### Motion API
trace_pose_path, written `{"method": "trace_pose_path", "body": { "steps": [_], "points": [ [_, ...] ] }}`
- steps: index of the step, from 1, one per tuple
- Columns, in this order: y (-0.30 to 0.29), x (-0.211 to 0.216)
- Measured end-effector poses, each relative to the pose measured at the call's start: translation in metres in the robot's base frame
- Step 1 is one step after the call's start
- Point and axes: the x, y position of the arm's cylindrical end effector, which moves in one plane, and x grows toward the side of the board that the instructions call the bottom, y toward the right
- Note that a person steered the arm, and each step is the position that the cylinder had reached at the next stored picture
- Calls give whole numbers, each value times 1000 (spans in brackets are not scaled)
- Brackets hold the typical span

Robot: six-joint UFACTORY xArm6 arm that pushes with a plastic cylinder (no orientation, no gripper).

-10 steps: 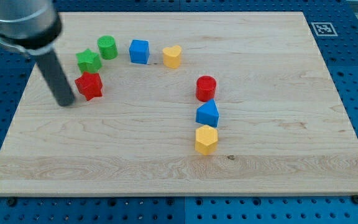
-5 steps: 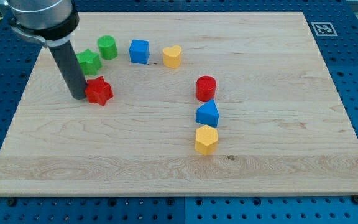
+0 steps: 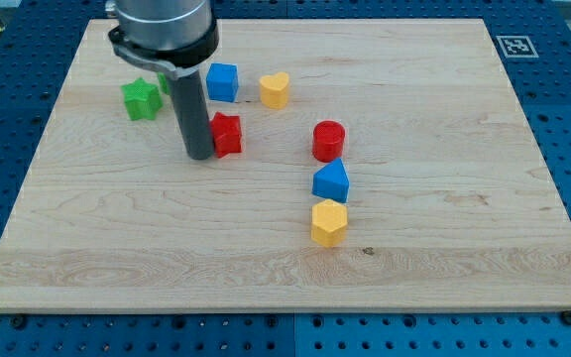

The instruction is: Drag the red star to the top of red circle

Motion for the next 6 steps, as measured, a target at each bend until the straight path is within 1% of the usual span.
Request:
{"method": "trace_pose_path", "body": {
  "steps": [1,4,6],
  "points": [
    [10,-20],
    [74,-26],
    [105,-49]
  ]
}}
